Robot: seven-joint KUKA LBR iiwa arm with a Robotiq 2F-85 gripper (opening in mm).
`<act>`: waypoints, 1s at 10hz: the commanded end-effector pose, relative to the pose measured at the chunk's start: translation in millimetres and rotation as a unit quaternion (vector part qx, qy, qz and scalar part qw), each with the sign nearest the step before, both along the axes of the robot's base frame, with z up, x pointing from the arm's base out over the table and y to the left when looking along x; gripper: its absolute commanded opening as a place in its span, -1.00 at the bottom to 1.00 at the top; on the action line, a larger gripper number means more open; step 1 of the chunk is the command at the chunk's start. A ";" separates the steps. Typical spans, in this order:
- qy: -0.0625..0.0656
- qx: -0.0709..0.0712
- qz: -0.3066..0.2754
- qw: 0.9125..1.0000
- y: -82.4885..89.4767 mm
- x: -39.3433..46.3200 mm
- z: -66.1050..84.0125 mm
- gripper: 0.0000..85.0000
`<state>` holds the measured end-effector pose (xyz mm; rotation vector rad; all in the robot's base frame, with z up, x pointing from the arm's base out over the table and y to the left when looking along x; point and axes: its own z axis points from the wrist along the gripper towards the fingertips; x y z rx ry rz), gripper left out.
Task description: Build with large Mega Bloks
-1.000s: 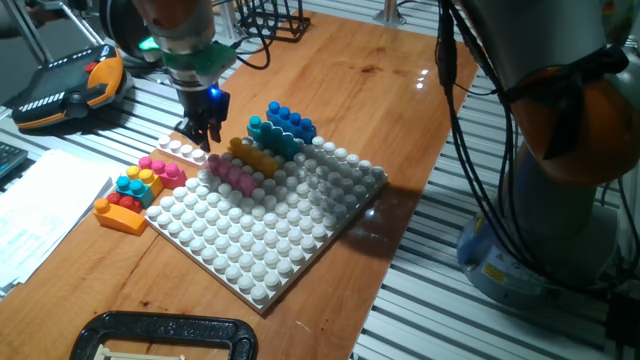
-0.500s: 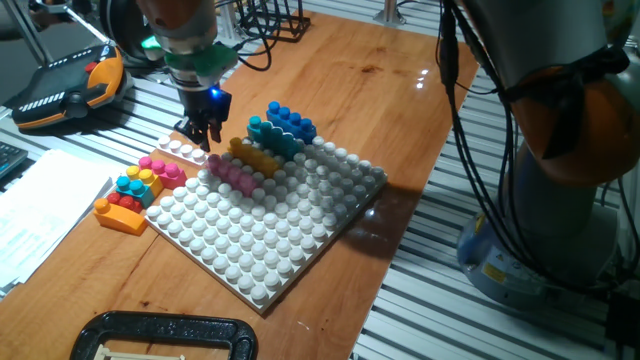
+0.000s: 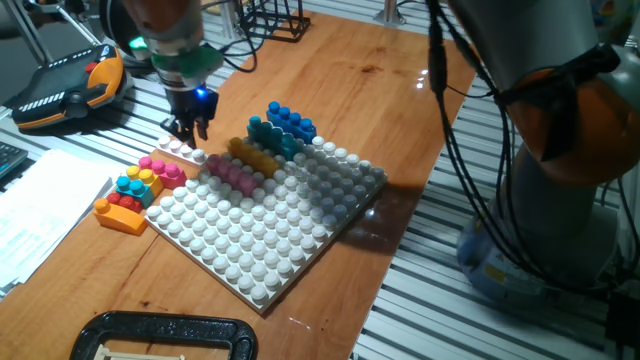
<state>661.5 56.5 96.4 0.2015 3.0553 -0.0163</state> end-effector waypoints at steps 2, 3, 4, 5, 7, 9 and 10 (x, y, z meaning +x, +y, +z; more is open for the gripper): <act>-0.005 0.000 0.002 1.000 -2.0 22.3 -4.9 0.20; -0.010 0.000 0.003 1.000 -3.1 29.6 -8.4 0.20; -0.015 0.000 0.004 1.000 -4.6 36.1 -12.5 0.20; -0.019 0.000 0.005 1.000 -5.1 41.6 -16.2 0.20; -0.024 0.004 0.004 1.000 -5.0 48.2 -24.6 0.20; -0.028 0.008 0.005 1.000 -6.0 52.0 -33.9 0.20; -0.030 0.011 0.006 0.999 -6.4 52.7 -38.6 0.20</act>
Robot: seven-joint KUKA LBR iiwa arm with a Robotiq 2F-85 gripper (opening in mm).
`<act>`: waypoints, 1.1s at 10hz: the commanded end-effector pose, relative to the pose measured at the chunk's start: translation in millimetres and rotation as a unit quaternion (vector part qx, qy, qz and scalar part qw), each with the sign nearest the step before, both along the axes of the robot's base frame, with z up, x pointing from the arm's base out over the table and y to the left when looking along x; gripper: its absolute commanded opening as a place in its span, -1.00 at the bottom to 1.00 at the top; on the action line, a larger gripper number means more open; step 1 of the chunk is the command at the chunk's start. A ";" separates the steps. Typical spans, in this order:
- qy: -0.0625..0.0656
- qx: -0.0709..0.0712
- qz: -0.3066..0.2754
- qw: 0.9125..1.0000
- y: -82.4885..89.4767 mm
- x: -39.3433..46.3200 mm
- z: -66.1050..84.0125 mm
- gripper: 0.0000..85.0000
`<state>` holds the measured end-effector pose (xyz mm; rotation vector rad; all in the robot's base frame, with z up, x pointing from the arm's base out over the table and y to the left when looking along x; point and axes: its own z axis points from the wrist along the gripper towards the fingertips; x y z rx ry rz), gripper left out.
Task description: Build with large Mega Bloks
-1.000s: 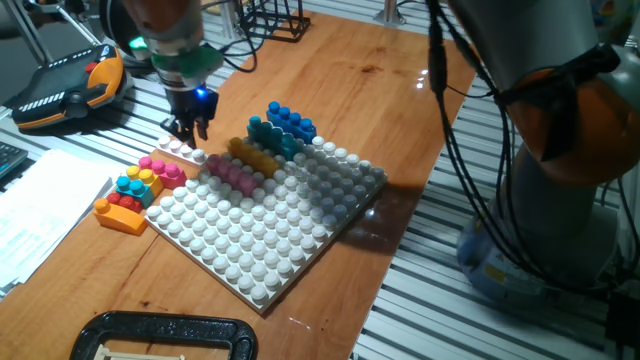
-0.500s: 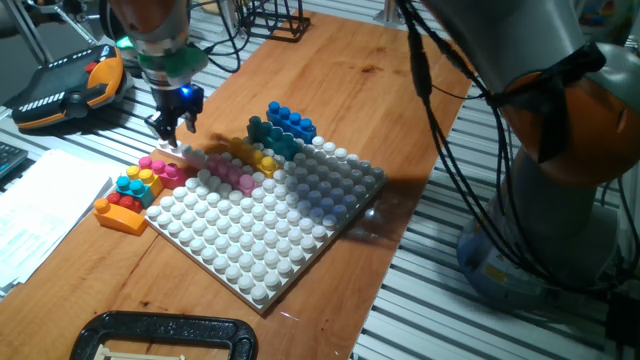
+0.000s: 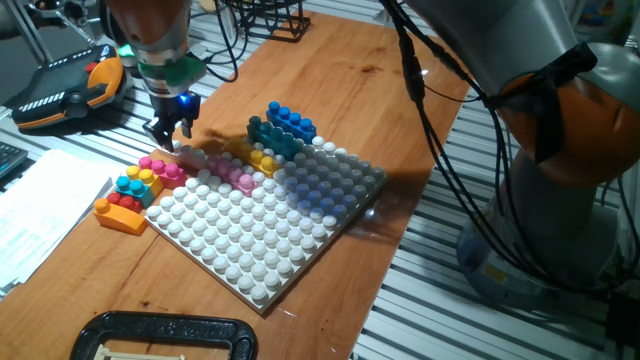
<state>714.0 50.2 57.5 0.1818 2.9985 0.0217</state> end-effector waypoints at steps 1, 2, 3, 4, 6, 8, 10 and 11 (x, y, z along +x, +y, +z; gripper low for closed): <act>0.000 0.000 0.002 1.000 0.4 -0.1 -2.3 0.20; 0.001 -0.002 0.006 1.000 0.4 -0.1 -4.3 0.20; 0.001 -0.002 0.010 1.000 -0.1 0.0 -7.7 0.20; 0.004 -0.003 0.017 1.000 -1.1 0.2 -9.9 0.20; 0.006 -0.007 0.028 1.000 -1.4 0.2 -11.4 0.20; 0.007 -0.009 0.038 0.999 -1.2 -0.1 -13.9 -0.20; 0.014 -0.016 0.052 0.998 -1.3 0.4 -12.0 -1.00; 0.019 -0.013 0.058 0.998 -1.1 0.3 -10.4 -1.00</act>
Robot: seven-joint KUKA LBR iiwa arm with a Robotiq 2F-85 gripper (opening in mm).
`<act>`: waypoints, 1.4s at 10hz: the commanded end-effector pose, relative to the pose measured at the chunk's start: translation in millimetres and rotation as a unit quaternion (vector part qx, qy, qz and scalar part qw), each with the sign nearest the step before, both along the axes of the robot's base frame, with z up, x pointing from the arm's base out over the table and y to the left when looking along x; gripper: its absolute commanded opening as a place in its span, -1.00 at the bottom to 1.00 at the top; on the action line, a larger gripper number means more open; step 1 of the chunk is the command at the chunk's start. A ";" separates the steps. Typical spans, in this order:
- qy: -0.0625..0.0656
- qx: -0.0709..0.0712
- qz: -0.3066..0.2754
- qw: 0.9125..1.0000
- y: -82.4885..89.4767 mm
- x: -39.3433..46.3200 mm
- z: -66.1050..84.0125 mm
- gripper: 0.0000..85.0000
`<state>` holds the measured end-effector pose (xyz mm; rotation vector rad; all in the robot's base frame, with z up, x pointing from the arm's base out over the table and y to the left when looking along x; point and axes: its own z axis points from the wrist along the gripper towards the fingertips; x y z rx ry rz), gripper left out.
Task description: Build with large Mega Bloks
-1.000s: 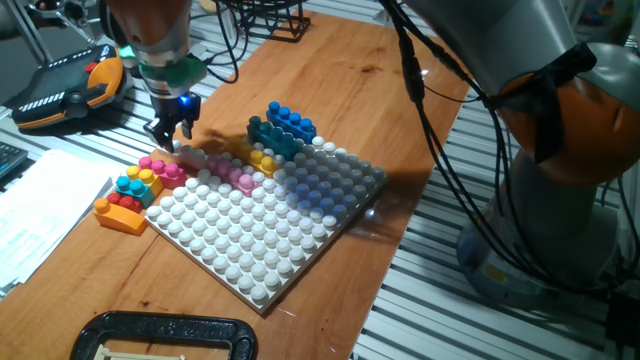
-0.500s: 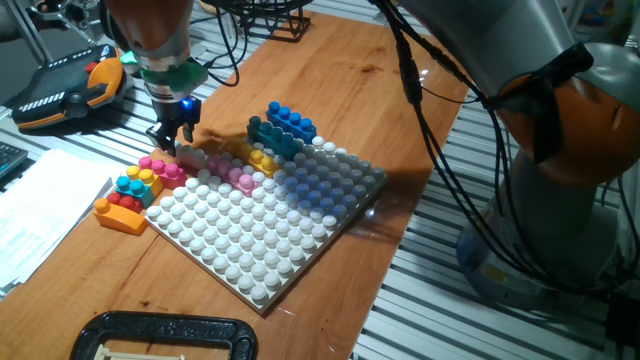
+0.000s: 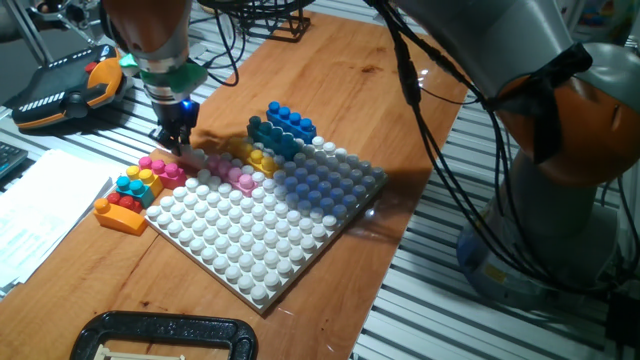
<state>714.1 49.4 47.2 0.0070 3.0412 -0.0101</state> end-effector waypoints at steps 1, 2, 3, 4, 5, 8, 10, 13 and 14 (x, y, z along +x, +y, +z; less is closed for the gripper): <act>-0.001 -0.004 0.002 1.000 0.0 0.1 1.2 -1.00; -0.001 -0.003 0.002 1.000 -0.6 0.8 2.4 -1.00; 0.002 0.002 0.000 1.000 -1.6 2.0 6.3 -1.00; 0.006 0.005 -0.002 1.000 -2.2 2.3 12.3 -1.00; 0.011 0.006 -0.006 1.000 -2.3 1.9 19.9 -1.00; 0.029 0.009 -0.030 0.999 1.1 -6.9 43.8 -1.00; 0.043 0.009 -0.050 0.998 5.7 -18.8 57.8 -1.00; 0.049 0.008 -0.074 0.996 17.7 -43.0 65.4 -1.00; 0.050 0.008 -0.081 0.995 21.7 -51.9 67.8 -1.00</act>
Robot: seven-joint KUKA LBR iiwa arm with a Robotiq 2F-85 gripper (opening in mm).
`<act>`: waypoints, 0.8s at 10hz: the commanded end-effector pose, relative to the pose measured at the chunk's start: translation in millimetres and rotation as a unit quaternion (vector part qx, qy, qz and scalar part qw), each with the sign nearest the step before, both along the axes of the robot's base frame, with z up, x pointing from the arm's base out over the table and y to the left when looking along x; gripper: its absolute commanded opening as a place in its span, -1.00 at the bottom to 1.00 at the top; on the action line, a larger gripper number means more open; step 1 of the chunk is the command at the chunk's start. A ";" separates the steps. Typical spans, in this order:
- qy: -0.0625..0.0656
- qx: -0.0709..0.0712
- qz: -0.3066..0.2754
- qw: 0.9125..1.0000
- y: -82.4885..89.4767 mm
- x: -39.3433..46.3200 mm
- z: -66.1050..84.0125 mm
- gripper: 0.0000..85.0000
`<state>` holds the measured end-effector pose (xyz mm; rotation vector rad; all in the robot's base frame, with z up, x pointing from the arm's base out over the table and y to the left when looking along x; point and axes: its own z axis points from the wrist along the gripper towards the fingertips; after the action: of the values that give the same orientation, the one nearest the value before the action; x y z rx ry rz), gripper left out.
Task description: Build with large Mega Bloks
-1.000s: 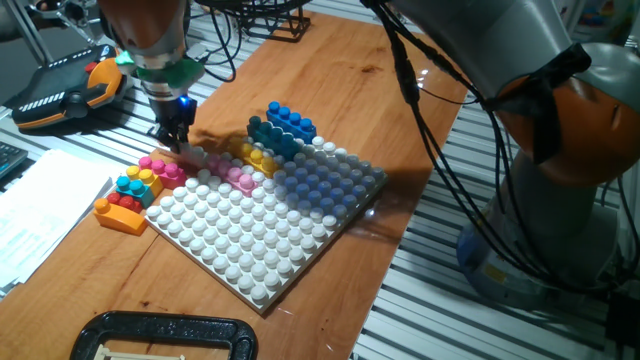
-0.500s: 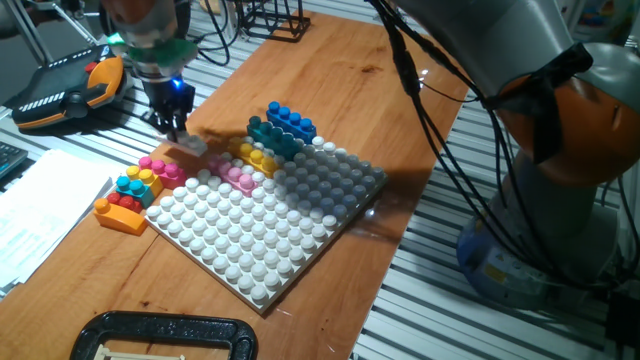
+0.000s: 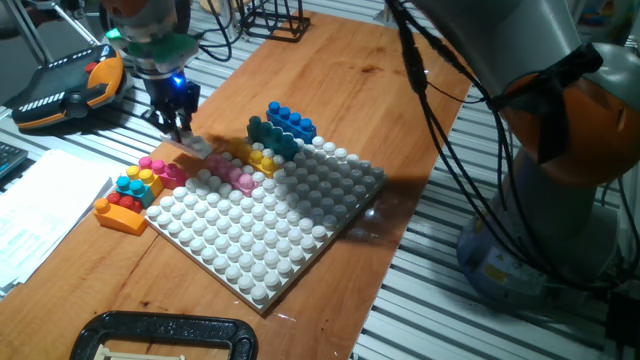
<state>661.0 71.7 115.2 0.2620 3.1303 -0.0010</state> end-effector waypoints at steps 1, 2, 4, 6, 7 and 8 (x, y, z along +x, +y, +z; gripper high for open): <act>0.001 -0.001 -0.003 1.000 2.9 -6.7 0.9 -1.00; 0.001 0.000 -0.007 1.000 5.8 -13.8 0.2 -1.00; -0.002 0.004 -0.017 1.000 12.4 -29.4 -3.9 -1.00; -0.005 0.005 -0.024 1.000 16.3 -40.5 -7.6 -1.00; -0.005 0.005 -0.025 1.000 16.3 -40.5 -7.6 -1.00; -0.007 0.005 -0.027 1.000 16.3 -40.5 -7.6 -1.00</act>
<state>620.5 88.0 107.5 0.3464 3.1084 0.0163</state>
